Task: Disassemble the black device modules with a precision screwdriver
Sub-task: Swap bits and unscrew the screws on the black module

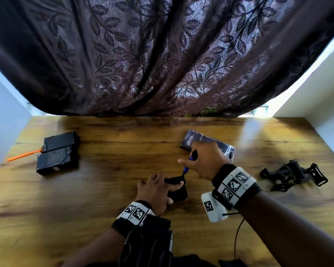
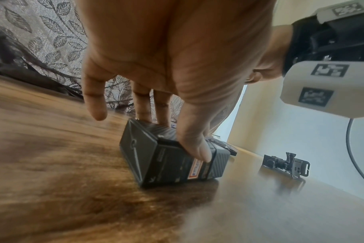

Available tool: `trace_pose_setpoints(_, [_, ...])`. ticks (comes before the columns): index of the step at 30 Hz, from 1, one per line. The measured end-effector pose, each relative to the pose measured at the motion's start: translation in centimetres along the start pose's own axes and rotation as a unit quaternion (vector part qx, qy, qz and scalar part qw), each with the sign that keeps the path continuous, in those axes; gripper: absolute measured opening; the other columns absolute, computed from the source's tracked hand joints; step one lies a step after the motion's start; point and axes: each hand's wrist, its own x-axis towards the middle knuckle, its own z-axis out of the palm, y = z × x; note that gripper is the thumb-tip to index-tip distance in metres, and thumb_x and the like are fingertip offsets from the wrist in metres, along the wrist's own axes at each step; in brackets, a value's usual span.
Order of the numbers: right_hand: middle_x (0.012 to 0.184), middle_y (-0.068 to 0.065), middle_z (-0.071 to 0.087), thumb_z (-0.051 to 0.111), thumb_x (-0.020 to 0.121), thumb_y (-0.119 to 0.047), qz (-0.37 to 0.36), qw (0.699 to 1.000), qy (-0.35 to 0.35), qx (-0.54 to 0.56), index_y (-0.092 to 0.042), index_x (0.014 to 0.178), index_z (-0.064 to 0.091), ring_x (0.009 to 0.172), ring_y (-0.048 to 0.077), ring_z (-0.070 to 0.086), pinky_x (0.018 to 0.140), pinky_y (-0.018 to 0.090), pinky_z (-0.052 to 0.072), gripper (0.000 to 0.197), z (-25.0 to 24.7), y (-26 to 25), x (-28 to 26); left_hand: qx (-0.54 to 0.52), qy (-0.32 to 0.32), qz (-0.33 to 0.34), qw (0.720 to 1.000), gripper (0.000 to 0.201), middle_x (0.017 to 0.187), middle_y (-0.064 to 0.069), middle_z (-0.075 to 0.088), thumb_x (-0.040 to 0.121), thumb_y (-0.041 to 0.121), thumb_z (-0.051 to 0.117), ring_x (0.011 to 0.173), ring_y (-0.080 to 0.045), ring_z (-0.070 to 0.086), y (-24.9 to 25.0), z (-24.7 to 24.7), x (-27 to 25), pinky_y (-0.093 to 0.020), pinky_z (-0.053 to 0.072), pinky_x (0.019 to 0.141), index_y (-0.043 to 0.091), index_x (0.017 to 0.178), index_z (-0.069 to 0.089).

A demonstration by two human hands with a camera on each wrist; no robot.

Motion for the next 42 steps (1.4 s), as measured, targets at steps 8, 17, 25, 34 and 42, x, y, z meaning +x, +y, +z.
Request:
trace_pose_setpoints(8, [0.097,-0.011,0.057,0.064,0.093,-0.049,-0.145,0.988,-0.028,0.047,-0.030,0.112,0.050,0.083,0.009,0.057,0.076,0.033,0.053,0.031,1.1,0.7,0.1,-0.002,0.014,-0.004,1.000,0.067,0.138,0.003,0.034,0.098,0.038,0.060,0.132,-0.023,0.028,0.0,0.3,0.0,-0.056,0.032,0.105,0.066,0.147,0.023])
trace_pose_setpoints(17, [0.073,-0.008,0.062,0.071,0.092,-0.041,-0.121,0.992,-0.023,-0.017,-0.020,0.087,0.061,0.064,0.005,0.055,0.059,0.022,0.041,0.024,-0.3,1.0,0.5,-0.002,0.013,-0.004,1.000,0.067,0.141,0.005,0.033,0.097,0.038,0.061,0.132,-0.022,0.029,-0.2,0.5,0.3,-0.056,0.031,0.106,0.066,0.146,0.024])
trace_pose_setpoints(25, [0.069,-0.005,0.062,0.061,0.092,-0.059,-0.075,0.996,0.031,0.025,-0.026,0.087,0.053,0.058,0.010,0.057,0.055,0.032,0.052,0.034,1.4,1.0,0.4,-0.002,0.010,0.001,1.000,0.069,0.145,0.006,0.031,0.097,0.039,0.061,0.135,-0.021,0.026,-0.4,0.6,0.4,-0.057,0.029,0.108,0.066,0.146,0.022])
trace_pose_setpoints(34, [0.083,-0.011,0.068,0.080,0.083,-0.033,-0.065,0.992,-0.020,0.107,-0.031,0.085,0.064,0.076,0.002,0.063,0.068,0.018,0.049,0.017,2.0,3.2,0.1,-0.007,0.009,0.004,1.000,0.069,0.146,0.007,0.031,0.097,0.039,0.061,0.135,-0.021,0.026,-0.6,0.7,0.4,-0.055,0.030,0.107,0.067,0.146,0.021])
trace_pose_setpoints(42, [0.087,-0.013,0.072,0.082,0.083,-0.028,-0.067,0.990,-0.037,0.115,-0.028,0.091,0.072,0.081,0.000,0.067,0.075,0.019,0.055,0.013,2.1,3.5,0.3,-0.013,0.016,0.000,1.000,0.069,0.141,0.007,0.032,0.098,0.038,0.060,0.132,-0.020,0.027,-0.6,0.8,0.3,-0.054,0.030,0.106,0.066,0.147,0.021])
